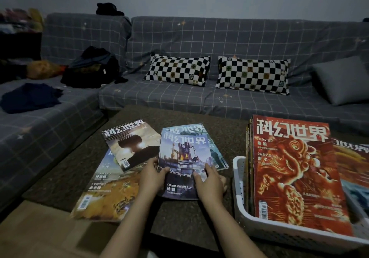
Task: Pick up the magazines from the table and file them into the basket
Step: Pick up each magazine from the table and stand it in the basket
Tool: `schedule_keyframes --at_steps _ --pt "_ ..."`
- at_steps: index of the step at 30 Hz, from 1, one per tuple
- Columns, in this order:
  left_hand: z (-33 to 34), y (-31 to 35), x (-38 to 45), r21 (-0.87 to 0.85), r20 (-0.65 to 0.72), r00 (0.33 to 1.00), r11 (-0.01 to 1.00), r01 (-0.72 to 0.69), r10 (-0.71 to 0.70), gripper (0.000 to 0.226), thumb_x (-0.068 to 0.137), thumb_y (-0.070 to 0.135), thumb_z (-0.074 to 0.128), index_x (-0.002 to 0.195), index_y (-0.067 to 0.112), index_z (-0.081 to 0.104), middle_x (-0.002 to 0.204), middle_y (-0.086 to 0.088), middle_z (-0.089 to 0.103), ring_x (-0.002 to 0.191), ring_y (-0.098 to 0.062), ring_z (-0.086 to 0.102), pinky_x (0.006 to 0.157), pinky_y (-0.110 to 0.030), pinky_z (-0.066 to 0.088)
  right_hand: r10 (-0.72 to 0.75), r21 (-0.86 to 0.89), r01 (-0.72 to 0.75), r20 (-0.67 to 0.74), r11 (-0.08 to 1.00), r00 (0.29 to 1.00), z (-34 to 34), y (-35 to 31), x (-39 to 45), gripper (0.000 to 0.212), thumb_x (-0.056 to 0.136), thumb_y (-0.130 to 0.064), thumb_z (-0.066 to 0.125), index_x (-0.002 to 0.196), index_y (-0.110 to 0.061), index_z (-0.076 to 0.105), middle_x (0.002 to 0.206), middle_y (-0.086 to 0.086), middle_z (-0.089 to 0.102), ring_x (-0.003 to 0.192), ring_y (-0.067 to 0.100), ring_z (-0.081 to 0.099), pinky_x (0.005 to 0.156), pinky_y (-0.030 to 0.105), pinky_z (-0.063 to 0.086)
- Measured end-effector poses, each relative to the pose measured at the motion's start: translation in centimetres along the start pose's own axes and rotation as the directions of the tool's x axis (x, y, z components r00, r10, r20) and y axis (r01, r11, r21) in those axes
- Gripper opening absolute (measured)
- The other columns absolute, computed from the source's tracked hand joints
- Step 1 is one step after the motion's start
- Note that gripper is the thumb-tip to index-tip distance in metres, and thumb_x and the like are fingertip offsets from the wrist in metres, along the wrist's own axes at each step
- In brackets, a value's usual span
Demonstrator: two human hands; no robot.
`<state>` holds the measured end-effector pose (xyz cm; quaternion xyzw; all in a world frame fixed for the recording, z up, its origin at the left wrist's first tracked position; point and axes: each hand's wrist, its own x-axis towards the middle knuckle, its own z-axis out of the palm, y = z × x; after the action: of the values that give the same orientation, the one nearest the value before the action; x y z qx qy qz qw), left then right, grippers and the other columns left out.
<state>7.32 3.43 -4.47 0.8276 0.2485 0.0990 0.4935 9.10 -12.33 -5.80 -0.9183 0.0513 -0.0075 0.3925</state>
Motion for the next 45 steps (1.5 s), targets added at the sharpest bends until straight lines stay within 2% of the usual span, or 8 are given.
schedule_keyframes --at_steps 9,14,17,24,30,33,38,45 --pt "-5.6 -0.4 -4.1 -0.219 -0.098 0.978 0.955 -0.202 0.185 0.036 0.088 0.018 0.063 0.117 0.031 0.047 0.101 0.001 0.066 0.078 -0.004 0.066 0.055 -0.015 0.050 -0.065 0.289 0.027 0.123 0.957 0.990 -2.0 -1.9 -3.3 0.055 0.090 -0.038 0.056 0.141 -0.024 0.039 0.149 0.003 0.036 0.138 0.031 0.027 0.111 0.043 0.030" --pt "-9.2 2.2 -7.4 -0.284 -0.127 0.954 0.911 -0.298 0.272 0.034 0.089 0.022 0.061 0.117 0.036 0.047 0.103 -0.009 0.067 0.082 -0.026 0.069 0.073 -0.050 0.056 -0.207 0.453 0.155 0.066 0.878 0.976 -4.9 -5.1 -5.3 0.055 0.091 -0.034 0.056 0.141 -0.031 0.036 0.145 0.003 0.034 0.129 0.021 0.040 0.097 0.026 0.035" --pt "-10.0 4.8 -9.1 -0.352 -0.134 0.936 0.867 -0.353 0.327 0.035 0.090 0.020 0.061 0.116 0.038 0.047 0.111 -0.004 0.064 0.091 -0.025 0.068 0.078 -0.053 0.056 -0.244 0.499 0.220 -0.018 0.838 0.970 -7.7 -6.0 -5.8 0.057 0.089 -0.032 0.059 0.141 -0.033 0.034 0.137 0.005 0.034 0.120 0.017 0.043 0.089 0.021 0.032" --pt "-6.6 10.4 -11.8 -0.465 -0.108 0.878 0.757 -0.459 0.466 0.037 0.086 0.018 0.064 0.103 0.047 0.049 0.102 0.005 0.064 0.079 -0.012 0.070 0.055 -0.025 0.057 -0.306 0.394 0.386 -0.251 0.834 0.918 -15.5 -3.8 -5.1 0.064 0.087 -0.029 0.061 0.143 -0.034 0.029 0.115 -0.009 0.033 0.080 -0.008 0.037 0.055 0.003 0.035" --pt "0.1 14.6 -13.0 -0.425 0.009 0.822 0.746 -0.512 0.569 0.072 0.084 0.020 0.067 0.141 0.042 0.029 0.124 0.014 0.055 0.099 -0.005 0.064 0.074 -0.032 0.059 -0.304 0.263 0.425 -0.398 0.866 0.866 -21.6 1.0 -4.2 0.068 0.088 -0.025 0.060 0.145 -0.036 0.024 0.117 -0.009 0.030 0.088 -0.002 0.033 0.057 0.002 0.033" --pt "4.2 16.0 -13.8 -0.391 0.069 0.807 0.760 -0.519 0.586 0.078 0.087 0.019 0.064 0.144 0.044 0.018 0.141 0.008 0.045 0.117 -0.009 0.054 0.088 -0.036 0.055 -0.286 0.198 0.391 -0.410 0.899 0.866 -23.9 4.1 -3.5 0.069 0.089 -0.025 0.059 0.146 -0.035 0.021 0.129 -0.002 0.034 0.084 -0.003 0.036 0.058 0.006 0.034" --pt "10.0 16.6 -14.0 -0.318 0.144 0.792 0.786 -0.531 0.594 0.082 0.088 0.017 0.062 0.143 0.047 0.010 0.153 0.009 0.028 0.134 -0.015 0.037 0.103 -0.043 0.044 -0.244 0.124 0.315 -0.397 0.941 0.885 -25.7 8.4 -2.1 0.070 0.089 -0.021 0.059 0.147 -0.027 0.020 0.109 -0.001 0.035 0.075 0.000 0.041 0.064 0.017 0.038" --pt "14.2 14.9 -13.1 -0.094 0.169 0.794 0.812 -0.576 0.584 0.085 0.087 0.022 0.064 0.149 0.033 0.007 0.139 0.004 0.039 0.112 0.001 0.036 0.094 -0.019 0.037 -0.188 0.011 0.200 -0.293 0.980 0.937 -25.3 11.7 -0.3 0.074 0.090 -0.023 0.058 0.148 -0.028 0.011 0.113 0.001 0.036 0.094 0.012 0.042 0.079 0.021 0.037"
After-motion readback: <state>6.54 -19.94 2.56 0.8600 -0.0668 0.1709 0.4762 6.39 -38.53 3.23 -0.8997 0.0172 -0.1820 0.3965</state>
